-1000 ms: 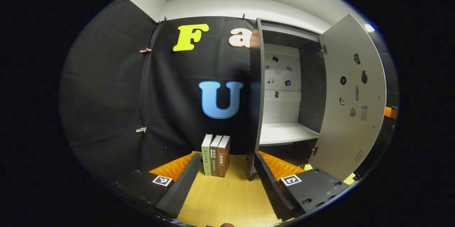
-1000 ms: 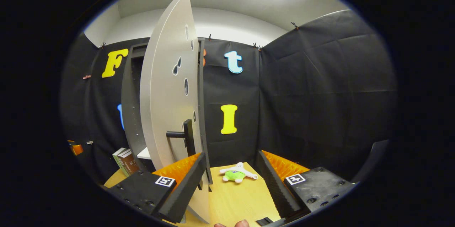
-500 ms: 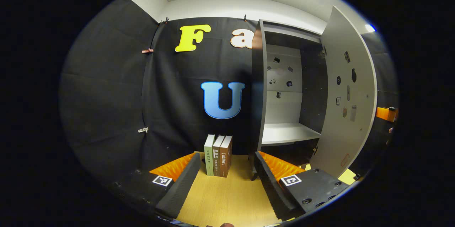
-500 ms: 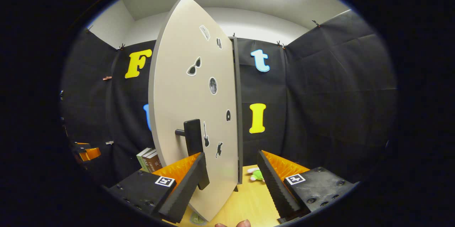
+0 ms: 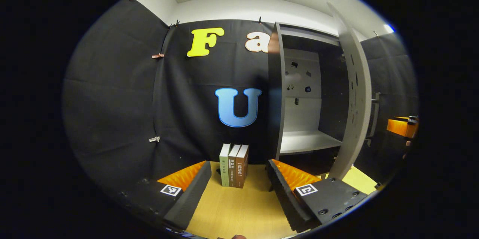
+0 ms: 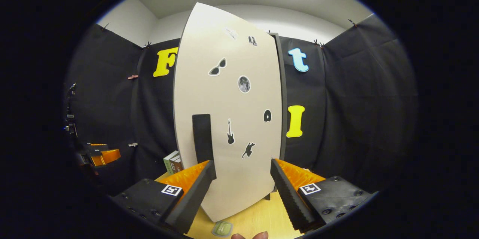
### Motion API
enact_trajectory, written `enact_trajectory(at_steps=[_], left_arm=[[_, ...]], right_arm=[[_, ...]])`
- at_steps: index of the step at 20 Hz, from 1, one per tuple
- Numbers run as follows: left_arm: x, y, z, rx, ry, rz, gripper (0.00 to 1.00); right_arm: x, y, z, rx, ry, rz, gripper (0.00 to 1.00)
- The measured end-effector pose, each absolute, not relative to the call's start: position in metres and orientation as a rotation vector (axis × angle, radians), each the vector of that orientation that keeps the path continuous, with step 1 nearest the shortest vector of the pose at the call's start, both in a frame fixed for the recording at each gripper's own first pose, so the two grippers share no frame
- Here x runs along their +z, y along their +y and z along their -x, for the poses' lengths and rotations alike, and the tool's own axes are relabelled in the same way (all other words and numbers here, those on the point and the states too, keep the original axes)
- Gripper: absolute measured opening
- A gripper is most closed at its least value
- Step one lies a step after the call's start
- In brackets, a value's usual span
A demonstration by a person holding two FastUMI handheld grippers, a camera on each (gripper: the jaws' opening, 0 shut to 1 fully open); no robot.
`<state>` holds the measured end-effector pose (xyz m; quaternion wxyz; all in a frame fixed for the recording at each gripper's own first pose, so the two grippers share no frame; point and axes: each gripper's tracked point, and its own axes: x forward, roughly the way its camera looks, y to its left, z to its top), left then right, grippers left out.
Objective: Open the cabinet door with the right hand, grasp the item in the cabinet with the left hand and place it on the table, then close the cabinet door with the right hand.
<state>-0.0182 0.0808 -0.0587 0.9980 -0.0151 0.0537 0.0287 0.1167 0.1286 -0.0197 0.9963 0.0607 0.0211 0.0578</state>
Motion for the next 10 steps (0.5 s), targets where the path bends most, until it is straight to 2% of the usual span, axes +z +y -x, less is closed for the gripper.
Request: enact_trajectory(at_steps=[2, 10], left_arm=[[-0.058, 0.079, 0.017, 0.052, 0.107, 0.028, 0.93], [-0.055, 0.073, 0.014, 0.035, 0.099, 0.021, 0.95]], right_arm=[[-0.021, 0.124, -0.117, 0.103, 0.042, -0.120, 0.98], [-0.022, 0.117, -0.118, 0.073, 0.033, -0.100, 0.98]])
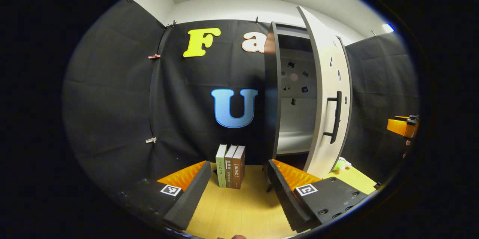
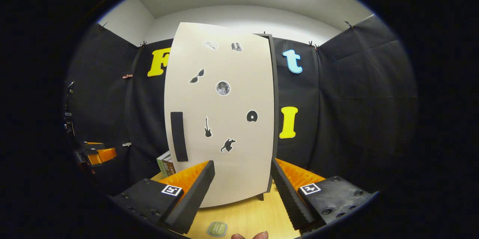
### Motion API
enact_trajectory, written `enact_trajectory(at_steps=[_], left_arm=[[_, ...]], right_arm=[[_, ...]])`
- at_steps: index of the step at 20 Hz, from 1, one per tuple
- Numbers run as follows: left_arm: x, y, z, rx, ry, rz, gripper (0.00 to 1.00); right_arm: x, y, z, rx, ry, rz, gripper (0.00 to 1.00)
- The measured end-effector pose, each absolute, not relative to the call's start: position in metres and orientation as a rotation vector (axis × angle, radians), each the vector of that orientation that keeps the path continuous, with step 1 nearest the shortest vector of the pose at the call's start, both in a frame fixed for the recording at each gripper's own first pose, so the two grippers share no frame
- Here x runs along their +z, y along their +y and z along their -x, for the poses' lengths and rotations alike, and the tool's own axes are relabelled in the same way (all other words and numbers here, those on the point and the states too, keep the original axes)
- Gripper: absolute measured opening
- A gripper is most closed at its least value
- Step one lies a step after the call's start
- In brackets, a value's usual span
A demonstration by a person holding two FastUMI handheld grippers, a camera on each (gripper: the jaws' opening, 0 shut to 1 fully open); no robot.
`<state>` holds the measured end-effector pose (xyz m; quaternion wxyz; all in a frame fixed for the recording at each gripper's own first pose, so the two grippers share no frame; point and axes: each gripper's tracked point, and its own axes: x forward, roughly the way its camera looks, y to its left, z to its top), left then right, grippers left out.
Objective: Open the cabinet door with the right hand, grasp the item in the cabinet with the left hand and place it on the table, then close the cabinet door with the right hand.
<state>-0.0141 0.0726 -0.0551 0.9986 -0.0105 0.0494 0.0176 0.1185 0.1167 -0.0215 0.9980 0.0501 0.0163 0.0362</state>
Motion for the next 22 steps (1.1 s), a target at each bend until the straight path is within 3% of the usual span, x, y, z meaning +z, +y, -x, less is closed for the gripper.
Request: enact_trajectory(at_steps=[22], left_arm=[[-0.057, 0.072, 0.008, 0.027, 0.103, 0.022, 0.95]], right_arm=[[-0.032, 0.119, -0.125, 0.060, 0.019, -0.055, 0.98]])
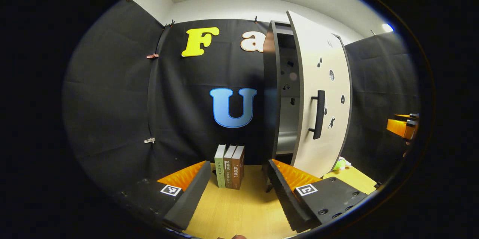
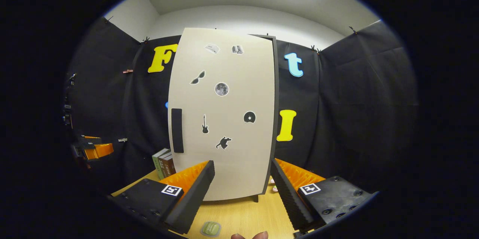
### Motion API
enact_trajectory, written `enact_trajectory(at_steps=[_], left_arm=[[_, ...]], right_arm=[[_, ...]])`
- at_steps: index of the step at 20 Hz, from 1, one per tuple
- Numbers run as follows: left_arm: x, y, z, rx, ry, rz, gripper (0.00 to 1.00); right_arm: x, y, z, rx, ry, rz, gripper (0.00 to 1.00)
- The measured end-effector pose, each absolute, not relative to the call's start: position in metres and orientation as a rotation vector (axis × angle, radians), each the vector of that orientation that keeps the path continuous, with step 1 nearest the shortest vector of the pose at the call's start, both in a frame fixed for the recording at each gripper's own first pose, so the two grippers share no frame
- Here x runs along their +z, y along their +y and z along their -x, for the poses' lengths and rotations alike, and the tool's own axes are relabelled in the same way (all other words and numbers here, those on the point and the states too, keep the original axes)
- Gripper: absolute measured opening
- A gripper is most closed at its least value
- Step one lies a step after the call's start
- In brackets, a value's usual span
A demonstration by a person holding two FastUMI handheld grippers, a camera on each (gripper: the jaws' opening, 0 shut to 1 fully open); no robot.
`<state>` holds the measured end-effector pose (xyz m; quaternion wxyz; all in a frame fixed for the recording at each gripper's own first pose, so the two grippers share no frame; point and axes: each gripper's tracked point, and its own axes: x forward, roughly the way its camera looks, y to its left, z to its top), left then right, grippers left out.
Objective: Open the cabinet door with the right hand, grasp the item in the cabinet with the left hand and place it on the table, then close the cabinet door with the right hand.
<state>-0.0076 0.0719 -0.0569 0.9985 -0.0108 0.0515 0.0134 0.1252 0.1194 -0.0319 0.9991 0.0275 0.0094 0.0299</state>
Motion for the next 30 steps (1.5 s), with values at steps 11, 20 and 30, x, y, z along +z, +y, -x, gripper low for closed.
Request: enact_trajectory(at_steps=[11, 20, 30], left_arm=[[-0.058, 0.070, 0.006, 0.024, 0.107, 0.017, 0.95], [-0.056, 0.068, 0.010, 0.024, 0.106, 0.019, 0.95], [-0.054, 0.062, 0.016, 0.014, 0.099, 0.024, 0.95]], right_arm=[[-0.030, 0.120, -0.125, 0.058, 0.008, -0.028, 0.98], [-0.027, 0.120, -0.124, 0.056, -0.002, -0.022, 0.98], [-0.024, 0.116, -0.115, 0.049, -0.006, -0.022, 0.98]])
